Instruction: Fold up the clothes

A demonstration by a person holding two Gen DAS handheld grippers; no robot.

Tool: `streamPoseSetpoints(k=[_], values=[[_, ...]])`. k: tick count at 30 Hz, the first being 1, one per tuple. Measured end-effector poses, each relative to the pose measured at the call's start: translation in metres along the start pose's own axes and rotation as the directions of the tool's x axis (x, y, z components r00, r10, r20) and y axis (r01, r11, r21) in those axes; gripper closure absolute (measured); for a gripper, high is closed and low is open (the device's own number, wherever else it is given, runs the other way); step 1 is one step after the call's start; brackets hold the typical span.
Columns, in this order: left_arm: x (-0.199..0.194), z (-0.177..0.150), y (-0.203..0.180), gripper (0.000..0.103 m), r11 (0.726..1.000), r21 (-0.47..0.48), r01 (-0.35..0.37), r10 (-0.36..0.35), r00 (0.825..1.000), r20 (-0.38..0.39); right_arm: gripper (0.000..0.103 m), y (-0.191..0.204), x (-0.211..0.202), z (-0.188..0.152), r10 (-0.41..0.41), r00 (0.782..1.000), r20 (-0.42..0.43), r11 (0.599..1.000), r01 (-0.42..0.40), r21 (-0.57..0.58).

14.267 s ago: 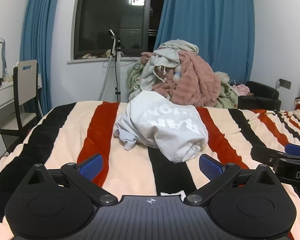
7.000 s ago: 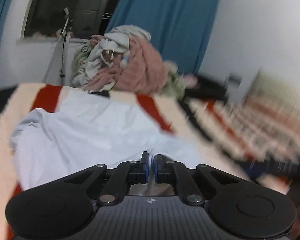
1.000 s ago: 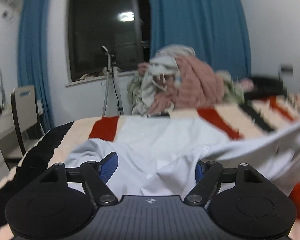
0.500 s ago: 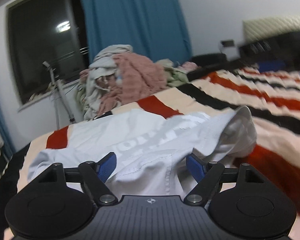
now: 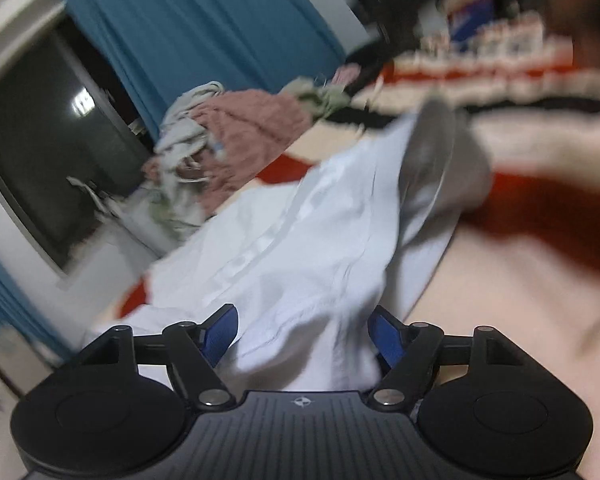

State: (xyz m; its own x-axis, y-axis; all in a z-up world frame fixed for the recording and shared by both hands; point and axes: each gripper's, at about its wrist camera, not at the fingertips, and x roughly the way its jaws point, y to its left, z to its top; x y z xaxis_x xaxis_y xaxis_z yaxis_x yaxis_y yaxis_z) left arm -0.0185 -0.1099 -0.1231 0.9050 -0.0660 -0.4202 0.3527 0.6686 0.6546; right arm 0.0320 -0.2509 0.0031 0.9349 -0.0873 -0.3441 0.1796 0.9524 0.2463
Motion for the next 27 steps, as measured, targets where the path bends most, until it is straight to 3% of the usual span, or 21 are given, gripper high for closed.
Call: streamPoseSetpoints(k=[7,10,15,23,27], values=[[-0.015,0.003,0.012,0.026,0.999,-0.019,-0.034,0.036,0.997,0.064,0.035,-0.013,0.004,-0.003,-0.019,0.997,-0.069,0.999,0.021,0.028],[-0.023,0.004,0.023,0.025,0.996,-0.076,-0.046,0.052,0.996,0.071,0.035,-0.019,0.001,-0.006,-0.029,0.994,-0.101,0.998,0.034,0.044],[-0.044,0.005,0.048,0.025,0.978,-0.201,-0.054,0.077,0.991,0.106,0.035,-0.025,-0.007,-0.008,0.01,0.99,-0.141,0.998,0.0,0.067],[-0.061,0.006,0.072,0.024,0.94,-0.333,-0.076,0.109,0.991,0.08,0.037,0.007,0.0,-0.032,0.093,0.956,-0.278,0.992,-0.114,-0.061],[-0.058,0.005,0.079,0.024,0.925,-0.37,-0.087,0.108,0.994,0.036,0.036,0.0,0.007,-0.04,-0.034,0.96,-0.279,0.999,0.026,-0.034]])
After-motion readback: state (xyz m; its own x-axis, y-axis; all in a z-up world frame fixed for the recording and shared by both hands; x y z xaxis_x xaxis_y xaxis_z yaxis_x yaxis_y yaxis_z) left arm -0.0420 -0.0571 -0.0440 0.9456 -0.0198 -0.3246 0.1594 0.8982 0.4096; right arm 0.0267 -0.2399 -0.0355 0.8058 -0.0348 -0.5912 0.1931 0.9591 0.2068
